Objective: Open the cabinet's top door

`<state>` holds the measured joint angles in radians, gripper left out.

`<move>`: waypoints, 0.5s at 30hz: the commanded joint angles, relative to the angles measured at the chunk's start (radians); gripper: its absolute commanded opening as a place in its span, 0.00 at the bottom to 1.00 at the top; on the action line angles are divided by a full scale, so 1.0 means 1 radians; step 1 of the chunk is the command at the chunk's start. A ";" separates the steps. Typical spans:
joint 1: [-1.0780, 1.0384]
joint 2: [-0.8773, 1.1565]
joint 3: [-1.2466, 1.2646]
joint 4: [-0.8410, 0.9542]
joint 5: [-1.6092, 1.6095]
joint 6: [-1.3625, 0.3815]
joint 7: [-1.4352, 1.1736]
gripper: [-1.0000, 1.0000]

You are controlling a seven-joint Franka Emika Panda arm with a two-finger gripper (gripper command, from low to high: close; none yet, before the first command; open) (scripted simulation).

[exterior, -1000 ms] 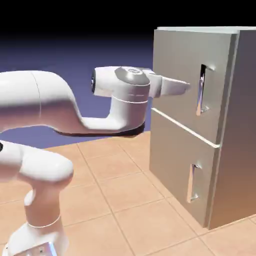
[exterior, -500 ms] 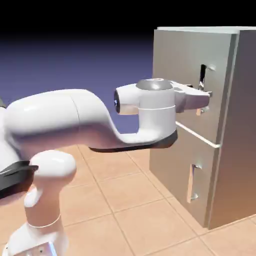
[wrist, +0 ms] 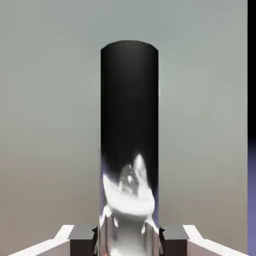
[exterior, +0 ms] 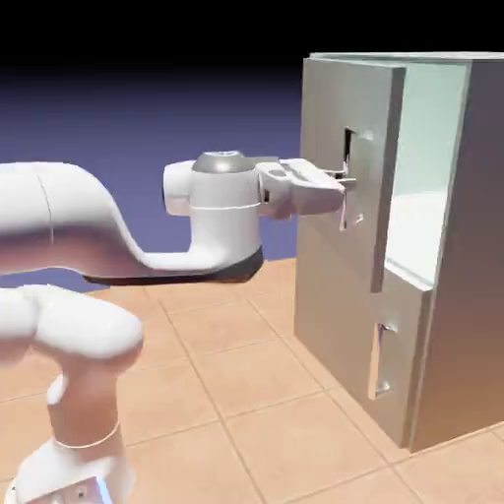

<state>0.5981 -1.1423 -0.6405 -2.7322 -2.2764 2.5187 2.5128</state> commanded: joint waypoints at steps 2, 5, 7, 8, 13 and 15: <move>-0.045 -0.033 0.073 -0.050 0.074 -0.047 -0.017 0.00; -0.095 -0.085 0.181 -0.113 0.190 -0.117 -0.044 0.00; -0.117 -0.118 0.254 -0.149 0.270 -0.165 -0.061 0.00; -0.125 -0.134 0.290 -0.164 0.310 -0.189 -0.069 0.00; -0.137 -0.197 0.471 -0.218 0.509 -0.313 -0.103 0.00; -0.133 -0.212 0.544 -0.230 0.586 -0.364 -0.112 0.00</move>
<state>0.4648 -1.3546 -0.0971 -2.9621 -1.6909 2.1560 2.4014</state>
